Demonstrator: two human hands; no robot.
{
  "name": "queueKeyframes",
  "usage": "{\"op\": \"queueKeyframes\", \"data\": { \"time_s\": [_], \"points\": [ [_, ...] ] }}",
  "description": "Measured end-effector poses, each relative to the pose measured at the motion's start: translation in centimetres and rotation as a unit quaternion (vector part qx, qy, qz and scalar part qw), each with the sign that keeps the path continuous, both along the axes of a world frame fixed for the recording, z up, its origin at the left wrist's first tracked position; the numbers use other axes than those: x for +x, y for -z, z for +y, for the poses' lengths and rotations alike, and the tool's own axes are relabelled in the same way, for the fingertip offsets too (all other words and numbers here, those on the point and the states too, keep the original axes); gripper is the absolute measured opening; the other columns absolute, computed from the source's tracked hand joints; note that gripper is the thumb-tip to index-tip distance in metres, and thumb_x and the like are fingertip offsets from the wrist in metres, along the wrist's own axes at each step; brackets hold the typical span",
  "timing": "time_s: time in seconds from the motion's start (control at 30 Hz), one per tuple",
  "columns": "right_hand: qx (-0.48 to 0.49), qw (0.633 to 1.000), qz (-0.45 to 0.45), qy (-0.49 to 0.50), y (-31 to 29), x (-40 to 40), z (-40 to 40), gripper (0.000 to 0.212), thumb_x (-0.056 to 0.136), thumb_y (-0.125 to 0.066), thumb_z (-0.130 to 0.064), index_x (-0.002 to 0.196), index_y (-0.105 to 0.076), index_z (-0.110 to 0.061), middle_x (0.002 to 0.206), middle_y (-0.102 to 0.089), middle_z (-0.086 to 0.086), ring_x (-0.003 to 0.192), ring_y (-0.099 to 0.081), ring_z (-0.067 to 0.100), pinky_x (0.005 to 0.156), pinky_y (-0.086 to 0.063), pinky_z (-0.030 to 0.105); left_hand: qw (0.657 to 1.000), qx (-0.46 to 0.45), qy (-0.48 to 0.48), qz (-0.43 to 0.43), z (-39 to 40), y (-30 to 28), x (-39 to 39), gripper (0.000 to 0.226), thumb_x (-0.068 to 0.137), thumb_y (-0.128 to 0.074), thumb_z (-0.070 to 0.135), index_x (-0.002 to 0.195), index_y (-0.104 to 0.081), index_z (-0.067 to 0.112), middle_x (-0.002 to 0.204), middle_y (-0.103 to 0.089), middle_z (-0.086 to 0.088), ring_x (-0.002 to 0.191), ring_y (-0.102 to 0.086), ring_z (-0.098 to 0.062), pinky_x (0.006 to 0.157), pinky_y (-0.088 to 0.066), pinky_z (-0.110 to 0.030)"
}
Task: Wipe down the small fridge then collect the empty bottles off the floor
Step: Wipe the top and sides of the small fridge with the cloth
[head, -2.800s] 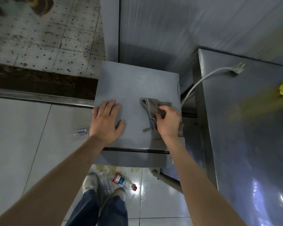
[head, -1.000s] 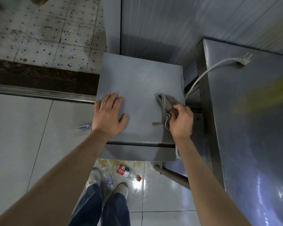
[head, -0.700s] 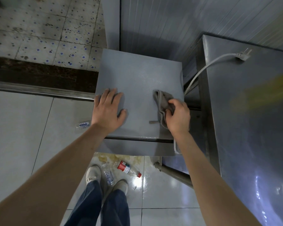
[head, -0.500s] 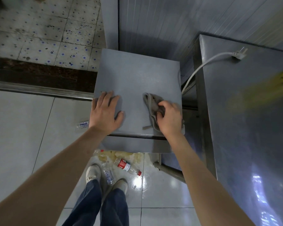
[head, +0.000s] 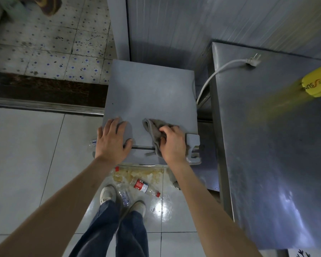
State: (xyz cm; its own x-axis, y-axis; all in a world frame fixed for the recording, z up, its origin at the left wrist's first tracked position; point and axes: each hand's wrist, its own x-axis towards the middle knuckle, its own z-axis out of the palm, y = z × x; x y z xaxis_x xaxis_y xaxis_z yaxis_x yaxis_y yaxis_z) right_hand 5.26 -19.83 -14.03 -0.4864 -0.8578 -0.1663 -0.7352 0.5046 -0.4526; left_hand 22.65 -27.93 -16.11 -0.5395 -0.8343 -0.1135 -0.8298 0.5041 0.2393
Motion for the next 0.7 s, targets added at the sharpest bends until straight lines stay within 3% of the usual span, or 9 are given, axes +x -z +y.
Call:
{"op": "queueKeyframes", "data": {
  "time_s": [0.23,0.47,0.7],
  "points": [
    [0.046,0.995,-0.008,-0.088,-0.8,0.7,0.9,0.021,0.089,-0.053,-0.01,0.106,-0.064,-0.017,0.112,-0.054,0.007,0.107,-0.049,0.025,0.081,-0.048,0.036,1.0,0.011,-0.008,-0.01,1.2,-0.4,1.8,0.051,0.085,-0.057,0.033,0.129,-0.046,0.009,0.137,-0.043,-0.013,0.129,-0.038,-0.033,0.105,-0.031,-0.052],
    [0.019,1.0,0.018,0.004,-1.8,-0.3,1.8,0.017,0.091,-0.052,-0.013,0.105,-0.063,-0.014,0.113,-0.055,0.009,0.106,-0.053,0.026,0.087,-0.047,0.036,0.999,0.019,0.024,-0.028,1.1,-1.0,2.6,0.055,0.086,-0.052,0.039,0.134,-0.04,0.016,0.14,-0.037,-0.004,0.133,-0.031,-0.024,0.11,-0.026,-0.046],
    [-0.035,0.995,0.054,0.078,-2.1,-5.0,-0.3,0.021,0.089,-0.053,-0.005,0.104,-0.066,-0.011,0.111,-0.058,0.012,0.108,-0.051,0.029,0.084,-0.05,0.04,0.999,0.009,0.049,-0.016,-0.9,-0.7,-0.5,0.056,0.087,-0.052,0.037,0.136,-0.039,0.013,0.144,-0.036,-0.009,0.134,-0.031,-0.029,0.108,-0.026,-0.047]
  ]
}}
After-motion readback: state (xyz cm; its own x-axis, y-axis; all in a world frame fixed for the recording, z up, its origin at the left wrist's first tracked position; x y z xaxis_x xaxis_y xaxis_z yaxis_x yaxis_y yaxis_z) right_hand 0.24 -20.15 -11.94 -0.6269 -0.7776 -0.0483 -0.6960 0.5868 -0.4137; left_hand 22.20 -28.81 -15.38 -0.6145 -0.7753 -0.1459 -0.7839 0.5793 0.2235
